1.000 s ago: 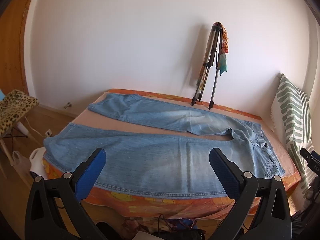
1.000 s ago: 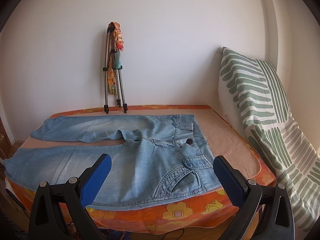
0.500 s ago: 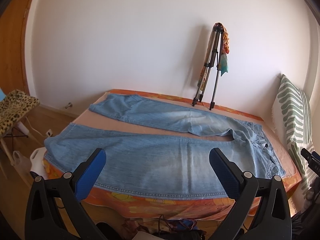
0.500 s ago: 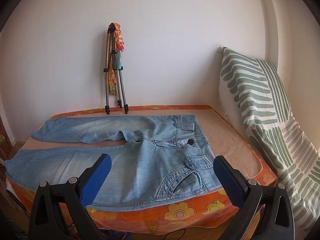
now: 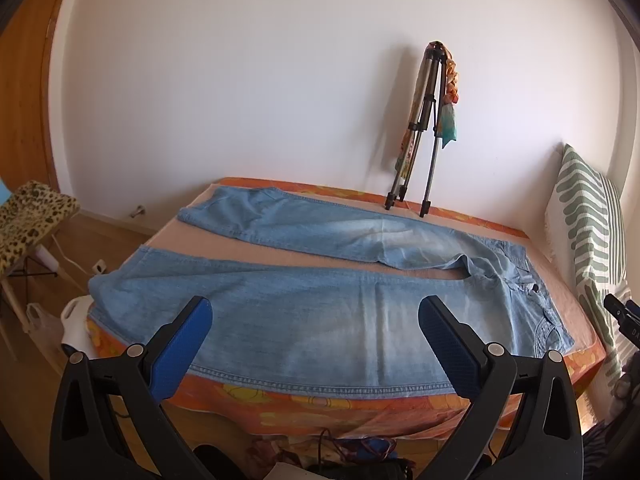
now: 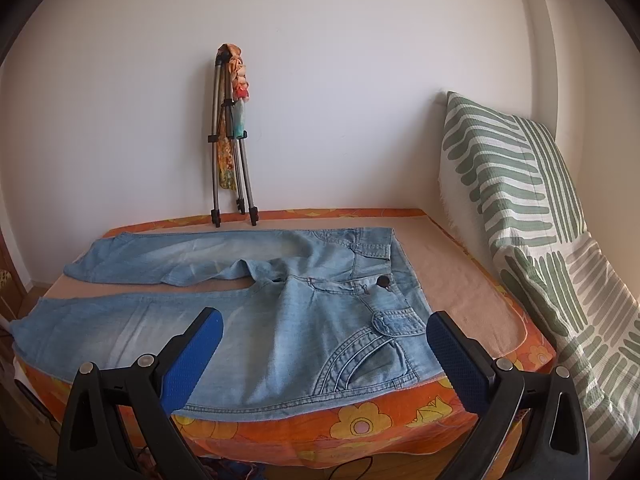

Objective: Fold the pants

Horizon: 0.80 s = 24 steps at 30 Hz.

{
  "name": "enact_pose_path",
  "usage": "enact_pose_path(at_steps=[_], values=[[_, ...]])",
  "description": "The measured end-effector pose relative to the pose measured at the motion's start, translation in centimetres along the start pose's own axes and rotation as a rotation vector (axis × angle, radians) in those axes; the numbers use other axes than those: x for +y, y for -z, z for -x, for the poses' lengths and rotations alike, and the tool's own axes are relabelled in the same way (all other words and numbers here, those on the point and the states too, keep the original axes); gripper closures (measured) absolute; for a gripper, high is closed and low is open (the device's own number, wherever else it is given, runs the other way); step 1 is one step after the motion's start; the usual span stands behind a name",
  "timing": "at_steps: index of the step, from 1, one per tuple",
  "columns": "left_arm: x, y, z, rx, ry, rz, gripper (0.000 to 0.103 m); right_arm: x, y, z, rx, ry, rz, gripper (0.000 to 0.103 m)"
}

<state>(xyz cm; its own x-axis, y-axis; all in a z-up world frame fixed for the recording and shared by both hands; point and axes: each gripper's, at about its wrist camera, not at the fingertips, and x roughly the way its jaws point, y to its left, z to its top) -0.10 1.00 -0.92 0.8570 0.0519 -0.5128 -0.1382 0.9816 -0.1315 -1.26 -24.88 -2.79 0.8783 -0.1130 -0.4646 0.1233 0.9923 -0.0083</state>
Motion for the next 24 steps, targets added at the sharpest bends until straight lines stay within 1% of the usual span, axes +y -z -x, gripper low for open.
enact_pose_path(at_steps=[24], values=[[0.23, 0.24, -0.58, 0.008, -0.004, -0.002, 0.000, -0.40, 0.15, -0.30, 0.004, -0.004, -0.003, 0.000]])
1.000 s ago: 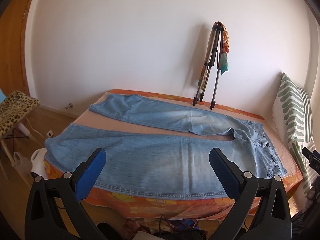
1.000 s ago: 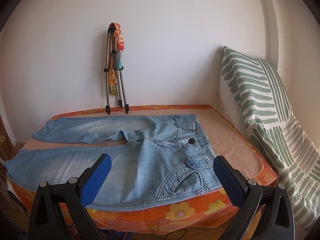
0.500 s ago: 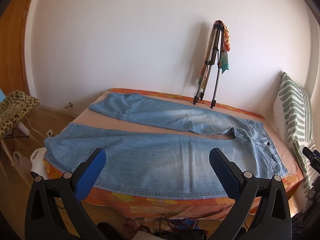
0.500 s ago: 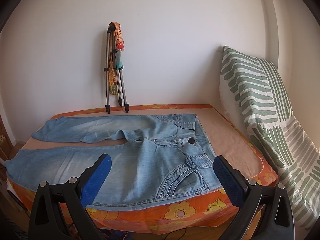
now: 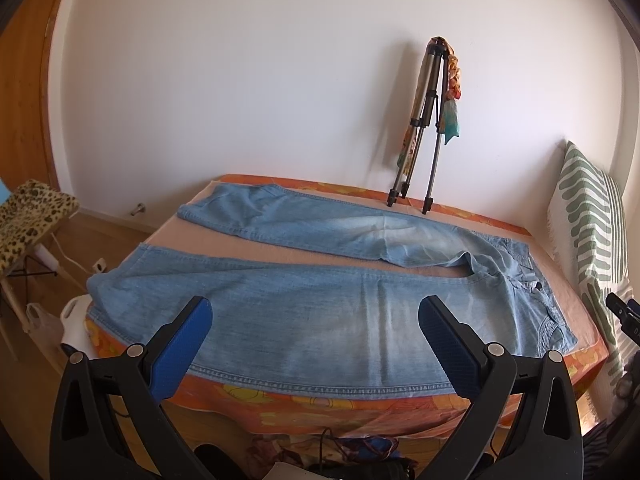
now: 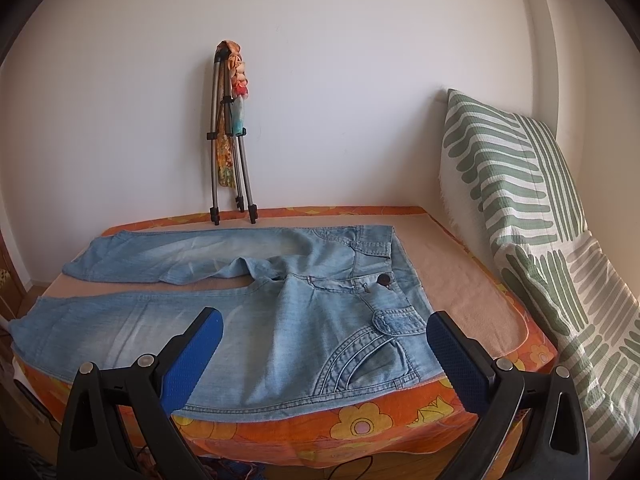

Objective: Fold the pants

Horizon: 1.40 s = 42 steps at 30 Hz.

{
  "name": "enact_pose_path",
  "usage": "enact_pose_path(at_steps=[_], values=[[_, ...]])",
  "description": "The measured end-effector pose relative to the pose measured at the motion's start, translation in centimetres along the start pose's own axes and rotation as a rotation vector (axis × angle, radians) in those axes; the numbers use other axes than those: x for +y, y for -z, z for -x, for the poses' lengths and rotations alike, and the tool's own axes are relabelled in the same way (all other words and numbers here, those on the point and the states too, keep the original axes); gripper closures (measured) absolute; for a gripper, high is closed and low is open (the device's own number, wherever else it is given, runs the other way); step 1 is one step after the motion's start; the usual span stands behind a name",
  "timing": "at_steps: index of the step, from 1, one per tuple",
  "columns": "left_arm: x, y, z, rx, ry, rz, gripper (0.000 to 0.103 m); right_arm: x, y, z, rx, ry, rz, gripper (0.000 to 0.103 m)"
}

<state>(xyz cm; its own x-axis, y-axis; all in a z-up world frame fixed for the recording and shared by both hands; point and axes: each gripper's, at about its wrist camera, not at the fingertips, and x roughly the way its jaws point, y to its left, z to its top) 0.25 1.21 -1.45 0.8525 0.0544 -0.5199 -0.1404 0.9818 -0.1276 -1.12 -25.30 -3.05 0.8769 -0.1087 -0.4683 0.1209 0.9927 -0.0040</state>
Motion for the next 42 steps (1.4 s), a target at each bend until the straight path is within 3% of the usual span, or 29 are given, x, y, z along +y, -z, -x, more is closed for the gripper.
enact_pose_path(at_steps=[16, 23, 29, 37, 42], values=[[0.5, -0.5, -1.4, 0.007, -0.031, 0.002, 0.000, 0.2, -0.1, -1.2, 0.010, -0.011, 0.016, 0.000], [2.1, -1.5, -1.9, -0.010, -0.082, -0.029, 0.000, 1.3, -0.2, -2.4, 0.002, -0.022, 0.124, 0.002], [4.5, -2.9, -3.0, 0.013, -0.084, -0.027, 0.001, 2.5, -0.9, -3.5, 0.015, -0.046, 0.191, 0.011], [9.3, -5.2, -3.5, 0.014, -0.094, 0.054, 0.015, 4.8, -2.8, -4.5, 0.000, -0.137, 0.248, 0.023], [12.9, -5.6, -4.0, 0.037, -0.153, 0.072, 0.027, 8.0, -2.2, -4.8, 0.011, -0.232, 0.378, 0.031]])
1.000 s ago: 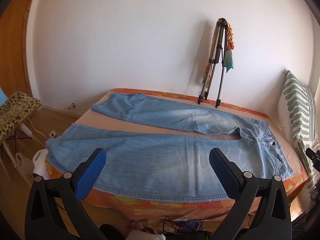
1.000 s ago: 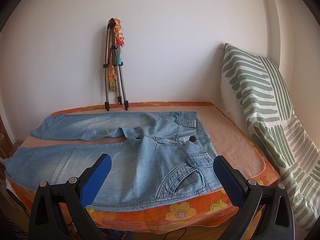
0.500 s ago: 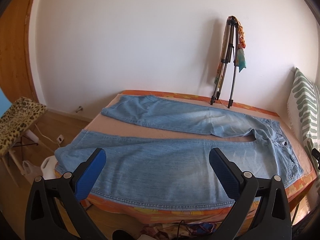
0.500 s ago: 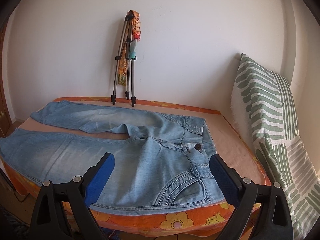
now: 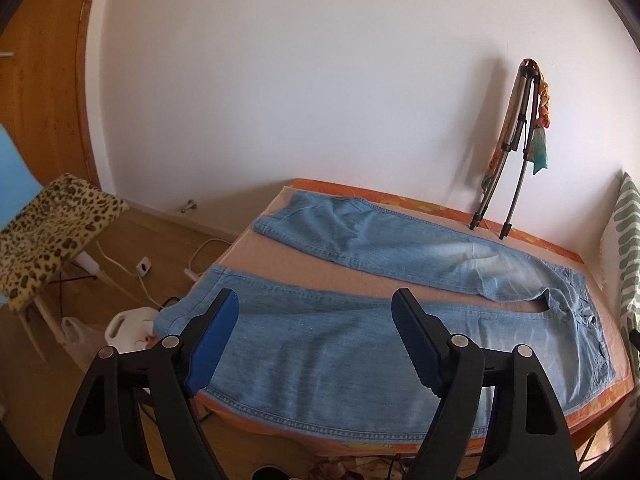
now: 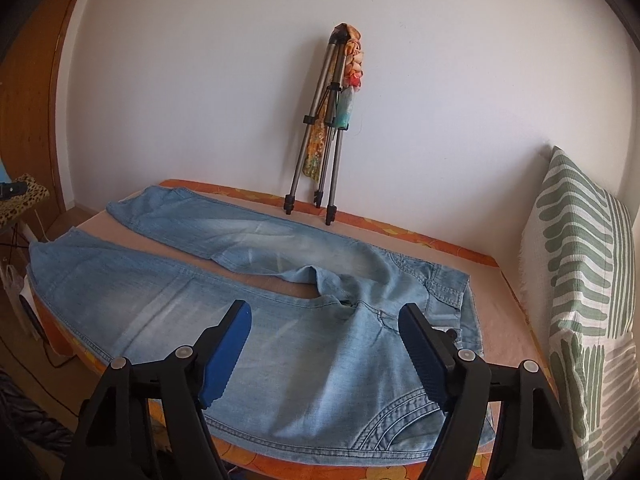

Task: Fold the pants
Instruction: 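Move the left tool toward the hem of the jeans leg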

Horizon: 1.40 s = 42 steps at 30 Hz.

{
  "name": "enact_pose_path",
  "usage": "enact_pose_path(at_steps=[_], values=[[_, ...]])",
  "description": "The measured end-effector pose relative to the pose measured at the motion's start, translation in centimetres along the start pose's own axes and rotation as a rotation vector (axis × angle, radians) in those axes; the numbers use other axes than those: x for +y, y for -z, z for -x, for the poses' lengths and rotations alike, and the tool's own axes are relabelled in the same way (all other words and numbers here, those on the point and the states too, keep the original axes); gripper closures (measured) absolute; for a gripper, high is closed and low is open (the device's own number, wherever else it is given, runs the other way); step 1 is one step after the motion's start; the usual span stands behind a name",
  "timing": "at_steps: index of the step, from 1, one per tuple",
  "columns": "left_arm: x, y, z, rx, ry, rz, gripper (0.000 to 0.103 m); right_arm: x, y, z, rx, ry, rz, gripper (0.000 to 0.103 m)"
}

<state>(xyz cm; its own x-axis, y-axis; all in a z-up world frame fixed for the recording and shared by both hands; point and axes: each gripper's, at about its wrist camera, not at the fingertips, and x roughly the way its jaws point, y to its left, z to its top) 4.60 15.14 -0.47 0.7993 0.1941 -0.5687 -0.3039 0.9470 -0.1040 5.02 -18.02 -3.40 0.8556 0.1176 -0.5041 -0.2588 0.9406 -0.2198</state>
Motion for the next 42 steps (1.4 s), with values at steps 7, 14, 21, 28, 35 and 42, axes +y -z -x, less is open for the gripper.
enact_pose_path(at_steps=[7, 14, 21, 28, 35, 42], values=[[4.7, -0.6, -1.7, 0.045, -0.036, 0.075, 0.038, 3.2, -0.2, -1.9, 0.068, -0.131, 0.079, 0.047], [6.7, -4.9, -4.0, 0.037, -0.015, 0.126, 0.045, 3.7, -3.8, -4.4, 0.070, -0.149, 0.151, 0.047], [4.6, -11.3, -7.5, 0.019, 0.017, 0.105, 0.046, 1.6, -10.5, -8.5, 0.015, -0.123, 0.178, 0.047], [-1.1, -15.7, -14.7, 0.068, 0.070, 0.049, 0.046, 1.4, -16.3, -15.9, 0.015, -0.146, 0.284, 0.046], [-5.7, -16.2, -25.2, 0.210, 0.133, 0.090, 0.046, 3.8, -19.3, -26.5, 0.090, -0.275, 0.349, 0.038], [-7.5, -15.4, -36.0, 0.377, 0.128, 0.185, 0.046, 8.5, -19.3, -38.2, 0.208, -0.441, 0.313, 0.052]])
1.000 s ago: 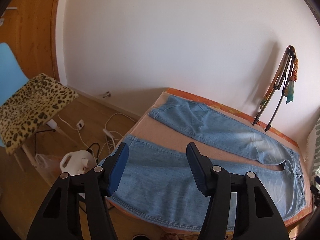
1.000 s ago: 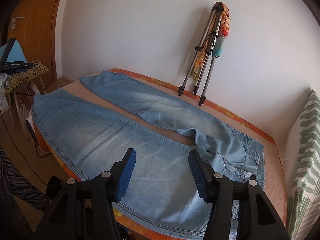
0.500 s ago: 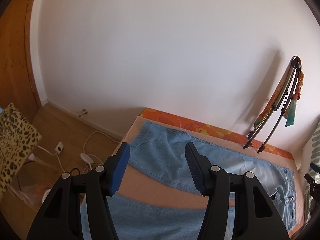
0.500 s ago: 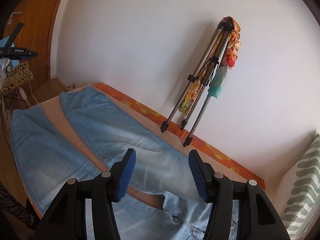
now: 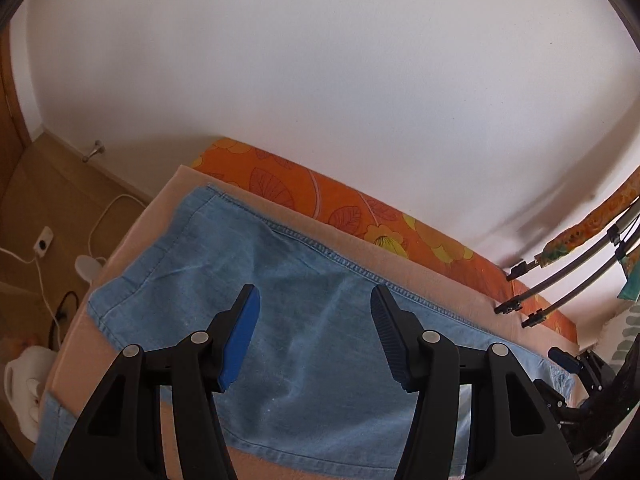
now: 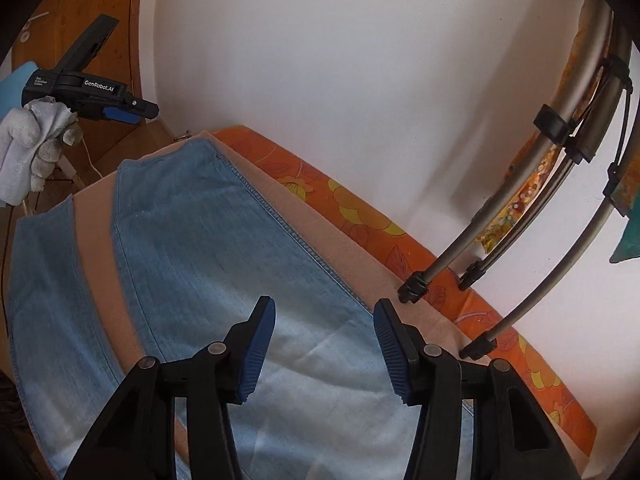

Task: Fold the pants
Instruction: 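Move the left tool toward the hem of the jeans leg, then close the left tool on the leg hem while the right tool grasps the other hem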

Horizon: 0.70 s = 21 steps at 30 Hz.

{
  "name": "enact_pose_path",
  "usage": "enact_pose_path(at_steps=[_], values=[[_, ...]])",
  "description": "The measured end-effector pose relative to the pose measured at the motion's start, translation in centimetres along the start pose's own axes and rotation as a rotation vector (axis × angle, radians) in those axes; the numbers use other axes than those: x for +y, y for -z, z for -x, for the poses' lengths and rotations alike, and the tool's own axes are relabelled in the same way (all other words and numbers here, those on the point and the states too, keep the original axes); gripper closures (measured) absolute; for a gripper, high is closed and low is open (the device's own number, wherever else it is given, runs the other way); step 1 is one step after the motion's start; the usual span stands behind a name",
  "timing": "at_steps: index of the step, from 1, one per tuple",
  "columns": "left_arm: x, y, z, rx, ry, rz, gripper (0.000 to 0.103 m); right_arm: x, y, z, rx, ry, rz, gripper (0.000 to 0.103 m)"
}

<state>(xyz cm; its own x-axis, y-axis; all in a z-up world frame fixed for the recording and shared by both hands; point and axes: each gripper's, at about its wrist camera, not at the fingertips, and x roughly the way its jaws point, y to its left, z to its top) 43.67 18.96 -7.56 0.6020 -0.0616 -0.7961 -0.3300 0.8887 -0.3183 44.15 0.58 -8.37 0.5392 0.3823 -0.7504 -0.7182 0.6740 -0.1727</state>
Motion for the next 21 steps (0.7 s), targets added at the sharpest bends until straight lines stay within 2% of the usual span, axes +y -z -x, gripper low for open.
enact_pose_path(at_steps=[5, 10, 12, 13, 17, 19, 21], values=[[0.5, -1.6, -6.2, 0.106, -0.039, 0.078, 0.044, 1.6, -2.1, -7.3, 0.058, -0.059, 0.069, 0.057], [0.4, -2.9, -9.6, 0.141, -0.046, 0.145, 0.044, 1.5, -3.4, -12.2, 0.086, -0.087, 0.087, 0.057], [-0.1, -3.5, -10.7, 0.145, -0.057, 0.140, 0.034, 1.3, -3.5, -13.2, 0.093, -0.095, 0.085, 0.057], [-0.1, -3.6, -11.3, 0.152, -0.067, 0.146, 0.034, 1.2, -3.5, -13.8, 0.095, -0.100, 0.083, 0.057], [1.1, -3.9, -13.5, 0.193, -0.081, 0.242, 0.034, 0.7, -3.3, -14.8, 0.098, -0.114, 0.079, 0.058], [1.5, -3.9, -13.6, 0.166, -0.090, 0.265, 0.034, 0.5, -3.2, -15.1, 0.101, -0.120, 0.082, 0.058], [1.7, -3.9, -13.3, 0.135, -0.100, 0.264, 0.040, 0.4, -3.1, -15.3, 0.104, -0.121, 0.085, 0.058]])
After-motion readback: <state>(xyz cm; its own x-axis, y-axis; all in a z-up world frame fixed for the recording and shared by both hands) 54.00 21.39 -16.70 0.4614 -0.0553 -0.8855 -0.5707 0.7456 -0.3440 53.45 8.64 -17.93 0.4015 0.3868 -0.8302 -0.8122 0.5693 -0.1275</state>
